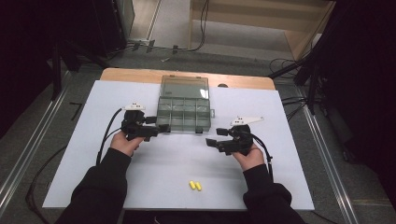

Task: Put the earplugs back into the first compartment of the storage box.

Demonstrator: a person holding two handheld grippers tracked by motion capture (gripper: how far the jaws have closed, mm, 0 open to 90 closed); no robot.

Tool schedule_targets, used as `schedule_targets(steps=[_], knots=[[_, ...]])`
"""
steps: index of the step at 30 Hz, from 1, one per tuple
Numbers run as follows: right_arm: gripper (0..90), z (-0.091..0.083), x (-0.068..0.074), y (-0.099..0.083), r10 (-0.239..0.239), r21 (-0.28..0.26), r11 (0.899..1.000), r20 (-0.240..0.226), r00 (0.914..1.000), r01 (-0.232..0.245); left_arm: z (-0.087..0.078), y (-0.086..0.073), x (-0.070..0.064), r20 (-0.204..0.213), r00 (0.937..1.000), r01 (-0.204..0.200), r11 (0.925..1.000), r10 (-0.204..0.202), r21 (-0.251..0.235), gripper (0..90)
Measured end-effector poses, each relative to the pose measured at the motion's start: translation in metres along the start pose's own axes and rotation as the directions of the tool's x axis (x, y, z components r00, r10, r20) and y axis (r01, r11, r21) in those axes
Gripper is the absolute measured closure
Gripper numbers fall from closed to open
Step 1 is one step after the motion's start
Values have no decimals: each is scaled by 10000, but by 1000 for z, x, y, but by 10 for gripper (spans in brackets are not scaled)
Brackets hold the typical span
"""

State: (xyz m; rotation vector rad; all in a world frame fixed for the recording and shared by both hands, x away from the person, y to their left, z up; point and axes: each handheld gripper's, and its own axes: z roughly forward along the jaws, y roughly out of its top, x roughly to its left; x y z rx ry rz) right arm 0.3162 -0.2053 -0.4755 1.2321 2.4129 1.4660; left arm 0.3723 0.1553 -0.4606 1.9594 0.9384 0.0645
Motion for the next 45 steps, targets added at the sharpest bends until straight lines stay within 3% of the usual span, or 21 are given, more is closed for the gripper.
schedule_targets(steps=[7,19,45], knots=[[245,-7,7,-10,101,80,9999,-188,9998,-100,-8,-12,-10,234,9994,-265,9996,262,128,267],[244,-3,25,-27,-181,672,9975,-264,9995,199,-15,-29,-23,595,9968,-552,9982,537,245,267],[257,4,54,-49,-704,1405,9869,-714,9950,799,-38,-63,-33,1043,9928,-634,9969,583,468,267]])
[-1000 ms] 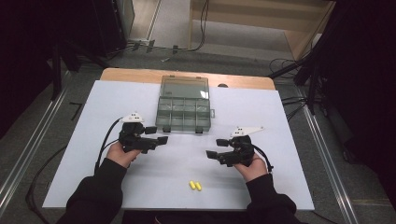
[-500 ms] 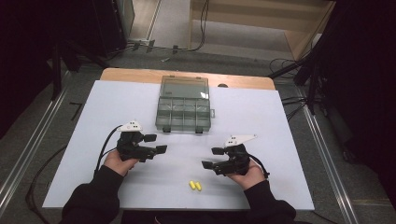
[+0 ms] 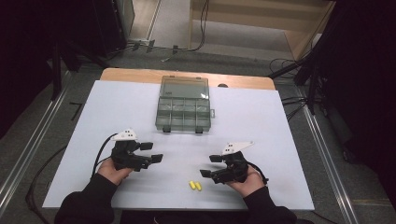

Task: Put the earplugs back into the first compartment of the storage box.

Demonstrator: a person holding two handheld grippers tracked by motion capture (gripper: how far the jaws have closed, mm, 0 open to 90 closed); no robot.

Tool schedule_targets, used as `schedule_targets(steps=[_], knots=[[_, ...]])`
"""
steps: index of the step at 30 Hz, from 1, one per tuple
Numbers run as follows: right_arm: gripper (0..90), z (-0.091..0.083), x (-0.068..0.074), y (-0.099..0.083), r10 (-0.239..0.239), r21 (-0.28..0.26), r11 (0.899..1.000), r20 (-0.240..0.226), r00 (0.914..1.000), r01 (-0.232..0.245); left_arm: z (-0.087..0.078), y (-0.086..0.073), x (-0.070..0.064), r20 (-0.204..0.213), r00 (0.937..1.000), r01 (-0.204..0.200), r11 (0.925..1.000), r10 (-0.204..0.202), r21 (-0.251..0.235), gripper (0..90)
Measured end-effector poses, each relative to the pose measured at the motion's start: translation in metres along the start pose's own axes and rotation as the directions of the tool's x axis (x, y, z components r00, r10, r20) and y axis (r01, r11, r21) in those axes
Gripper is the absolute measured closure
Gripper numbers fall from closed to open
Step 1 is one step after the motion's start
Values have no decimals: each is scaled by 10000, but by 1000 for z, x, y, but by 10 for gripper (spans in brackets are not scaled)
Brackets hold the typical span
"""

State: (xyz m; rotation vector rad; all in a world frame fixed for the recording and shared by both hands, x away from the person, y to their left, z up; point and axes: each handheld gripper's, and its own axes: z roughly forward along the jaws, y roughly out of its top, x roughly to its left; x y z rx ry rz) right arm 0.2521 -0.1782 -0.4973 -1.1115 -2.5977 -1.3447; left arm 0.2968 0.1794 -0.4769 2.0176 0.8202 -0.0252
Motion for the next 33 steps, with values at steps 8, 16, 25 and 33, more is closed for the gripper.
schedule_targets(steps=[8,16,25,33], knots=[[276,5,9,-4,-233,305,9993,-35,9997,234,-10,-10,0,-79,9999,79,10000,-79,29,267],[352,10,10,-8,-468,683,9966,-42,9989,470,-14,-16,2,-189,9997,136,9999,-135,67,267],[483,16,18,-8,-626,984,9929,-390,9973,662,-17,-18,6,-324,9990,310,9995,-309,18,267],[592,24,22,-9,-758,1262,9884,-702,9946,842,-18,-19,7,-401,9987,301,9995,-298,82,267]])
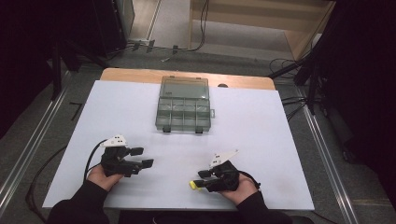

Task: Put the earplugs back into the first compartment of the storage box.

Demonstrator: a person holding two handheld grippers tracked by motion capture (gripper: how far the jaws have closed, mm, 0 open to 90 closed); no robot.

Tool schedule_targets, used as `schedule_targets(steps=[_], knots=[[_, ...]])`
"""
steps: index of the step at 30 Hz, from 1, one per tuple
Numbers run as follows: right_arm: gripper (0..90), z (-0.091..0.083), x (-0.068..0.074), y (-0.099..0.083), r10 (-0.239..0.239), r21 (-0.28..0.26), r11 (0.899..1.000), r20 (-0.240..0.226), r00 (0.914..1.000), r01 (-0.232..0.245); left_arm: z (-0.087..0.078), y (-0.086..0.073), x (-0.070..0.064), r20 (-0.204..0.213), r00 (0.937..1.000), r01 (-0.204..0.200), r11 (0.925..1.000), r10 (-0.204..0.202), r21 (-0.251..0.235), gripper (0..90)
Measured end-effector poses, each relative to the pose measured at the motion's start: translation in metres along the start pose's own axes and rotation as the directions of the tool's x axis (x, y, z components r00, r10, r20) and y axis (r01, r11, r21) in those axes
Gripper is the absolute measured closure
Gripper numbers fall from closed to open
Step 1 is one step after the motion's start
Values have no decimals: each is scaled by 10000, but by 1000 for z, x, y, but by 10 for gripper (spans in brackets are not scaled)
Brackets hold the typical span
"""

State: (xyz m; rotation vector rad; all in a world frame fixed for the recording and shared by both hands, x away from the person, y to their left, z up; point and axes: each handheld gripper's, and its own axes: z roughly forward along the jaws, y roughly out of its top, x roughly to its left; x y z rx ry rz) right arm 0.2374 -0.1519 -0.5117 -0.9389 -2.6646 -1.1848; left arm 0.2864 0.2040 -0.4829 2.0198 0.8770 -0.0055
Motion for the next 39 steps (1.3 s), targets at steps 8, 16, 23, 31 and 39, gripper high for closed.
schedule_targets(steps=[8,16,23,31,39], knots=[[748,1,-2,0,228,176,9996,-695,9973,-216,-1,0,2,-68,10000,55,10000,-55,-31,267],[791,3,-3,1,276,302,9992,-846,9960,-252,0,-1,2,-106,9999,43,10000,-43,3,267],[824,2,-4,3,324,481,9984,-891,9955,-282,0,-1,3,-106,9999,56,10000,-56,18,267],[839,0,-4,6,540,660,9966,-878,9947,-483,0,-1,3,-97,9999,69,10000,-69,1,267],[839,-6,-8,8,723,415,9968,-839,9938,-690,0,-1,3,-63,9999,87,10000,-87,-8,267]])
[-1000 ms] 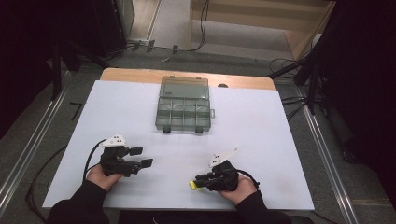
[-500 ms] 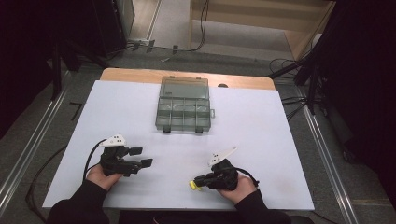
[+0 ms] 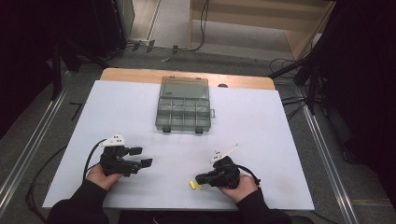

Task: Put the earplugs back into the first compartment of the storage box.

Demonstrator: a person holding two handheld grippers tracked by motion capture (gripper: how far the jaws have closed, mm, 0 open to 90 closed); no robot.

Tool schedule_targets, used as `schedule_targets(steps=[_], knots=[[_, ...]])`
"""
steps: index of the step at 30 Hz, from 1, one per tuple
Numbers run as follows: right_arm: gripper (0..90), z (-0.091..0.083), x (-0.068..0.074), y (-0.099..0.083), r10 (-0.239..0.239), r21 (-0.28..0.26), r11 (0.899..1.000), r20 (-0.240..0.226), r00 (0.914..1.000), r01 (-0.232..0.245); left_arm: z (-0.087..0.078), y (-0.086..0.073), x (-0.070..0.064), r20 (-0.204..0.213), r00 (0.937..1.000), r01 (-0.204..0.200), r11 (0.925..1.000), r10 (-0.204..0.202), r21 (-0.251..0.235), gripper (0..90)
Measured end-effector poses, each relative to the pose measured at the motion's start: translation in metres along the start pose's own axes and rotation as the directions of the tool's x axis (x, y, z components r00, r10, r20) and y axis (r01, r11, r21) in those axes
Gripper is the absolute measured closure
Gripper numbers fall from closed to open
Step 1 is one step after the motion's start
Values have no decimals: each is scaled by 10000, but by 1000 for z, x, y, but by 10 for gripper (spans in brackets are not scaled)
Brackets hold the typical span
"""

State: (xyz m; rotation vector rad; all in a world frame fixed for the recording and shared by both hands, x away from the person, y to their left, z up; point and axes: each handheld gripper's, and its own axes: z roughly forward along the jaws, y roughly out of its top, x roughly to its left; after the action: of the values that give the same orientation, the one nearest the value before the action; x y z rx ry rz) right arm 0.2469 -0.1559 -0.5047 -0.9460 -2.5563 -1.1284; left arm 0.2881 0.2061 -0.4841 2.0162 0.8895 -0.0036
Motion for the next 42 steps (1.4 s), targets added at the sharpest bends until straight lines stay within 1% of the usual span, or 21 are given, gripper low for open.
schedule_targets(steps=[6,7,11,17,29,34,35,38,41,42], knots=[[839,-8,-4,3,267,-318,9992,174,9995,-261,0,0,0,17,10000,7,10000,-7,8,267],[839,-9,-5,3,230,-364,9991,223,9995,-221,0,0,0,11,10000,-1,10000,1,13,267],[839,-13,-9,6,371,-553,9978,329,9988,-353,0,-1,0,13,10000,-26,10000,26,30,267],[839,-17,-15,13,441,-853,9955,401,9982,-405,-3,-4,-2,-42,10000,36,10000,-36,-14,267],[838,-19,-22,28,490,-1294,9907,567,9972,-413,-7,-10,-4,-170,9998,81,10000,-81,-18,267],[838,-19,-26,34,649,-1366,9890,566,9963,-567,-8,-10,-4,-213,9997,75,10000,-74,47,267],[837,-19,-27,36,604,-1387,9890,565,9966,-521,-8,-10,-4,-224,9997,75,10000,-74,45,267],[837,-20,-28,39,679,-1432,9880,625,9957,-584,-8,-10,-4,-223,9997,77,10000,-77,17,267],[837,-20,-28,44,761,-1647,9841,565,9955,-659,-8,-10,-3,-240,9997,109,9999,-109,-19,267],[837,-20,-28,46,727,-1651,9843,582,9957,-622,-8,-10,-3,-236,9996,122,9999,-123,-35,267]])
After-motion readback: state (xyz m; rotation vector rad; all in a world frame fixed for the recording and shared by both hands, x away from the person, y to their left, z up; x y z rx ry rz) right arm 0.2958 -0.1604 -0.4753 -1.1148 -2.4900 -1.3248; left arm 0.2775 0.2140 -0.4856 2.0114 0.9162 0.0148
